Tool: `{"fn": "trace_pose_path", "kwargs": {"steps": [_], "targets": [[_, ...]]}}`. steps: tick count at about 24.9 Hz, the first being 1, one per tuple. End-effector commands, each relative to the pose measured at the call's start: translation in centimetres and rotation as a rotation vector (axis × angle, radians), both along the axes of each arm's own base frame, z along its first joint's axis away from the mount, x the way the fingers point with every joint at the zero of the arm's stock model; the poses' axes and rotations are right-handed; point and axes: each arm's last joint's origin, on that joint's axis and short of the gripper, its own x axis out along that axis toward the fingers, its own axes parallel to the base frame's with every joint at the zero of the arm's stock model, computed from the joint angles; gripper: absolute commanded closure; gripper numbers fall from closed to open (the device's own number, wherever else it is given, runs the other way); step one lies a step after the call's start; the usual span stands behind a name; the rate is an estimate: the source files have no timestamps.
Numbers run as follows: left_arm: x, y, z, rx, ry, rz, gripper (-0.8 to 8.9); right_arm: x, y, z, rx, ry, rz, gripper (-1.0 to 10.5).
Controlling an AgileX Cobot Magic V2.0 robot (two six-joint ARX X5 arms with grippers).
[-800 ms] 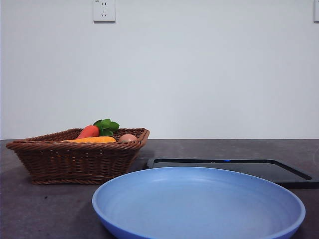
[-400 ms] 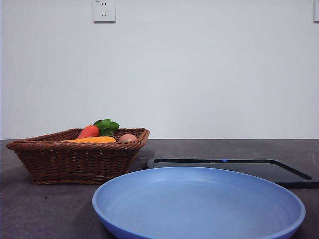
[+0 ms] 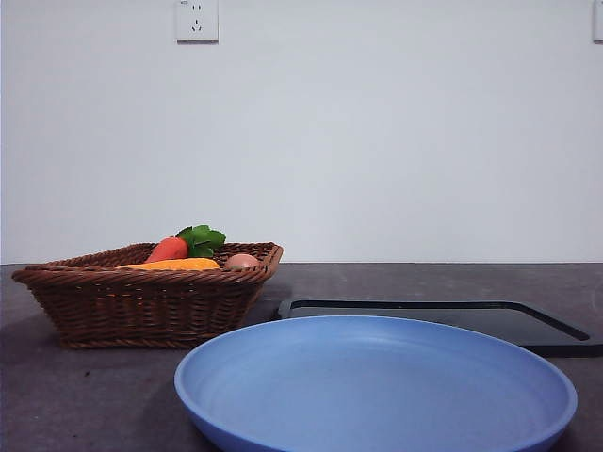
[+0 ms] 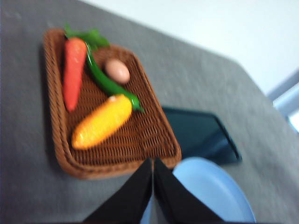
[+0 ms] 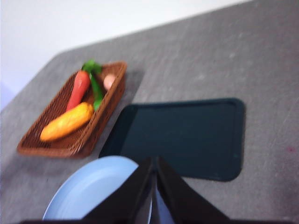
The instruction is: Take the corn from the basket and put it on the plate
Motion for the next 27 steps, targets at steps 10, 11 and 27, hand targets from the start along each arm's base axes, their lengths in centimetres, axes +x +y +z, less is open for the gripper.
{"fn": "trace_pose_path", "kwargs": {"steps": [10,11,27], "targets": [[1.4,-0.8,3.1,0.140,0.149,-0.202,8.06,1.6,0.3,4.9,-0.155,0.209,0.199,9.4],[1.6,-1.0,3.2,0.150,0.173,-0.226,8.06,2.0,0.5,5.0,-0.161,0.247,0.225,9.4],[2.2,-1.6,2.7,0.154,0.242,-0.278,4.24,5.9,2.0,3.3,-0.128,0.475,0.326,6.3]]}}
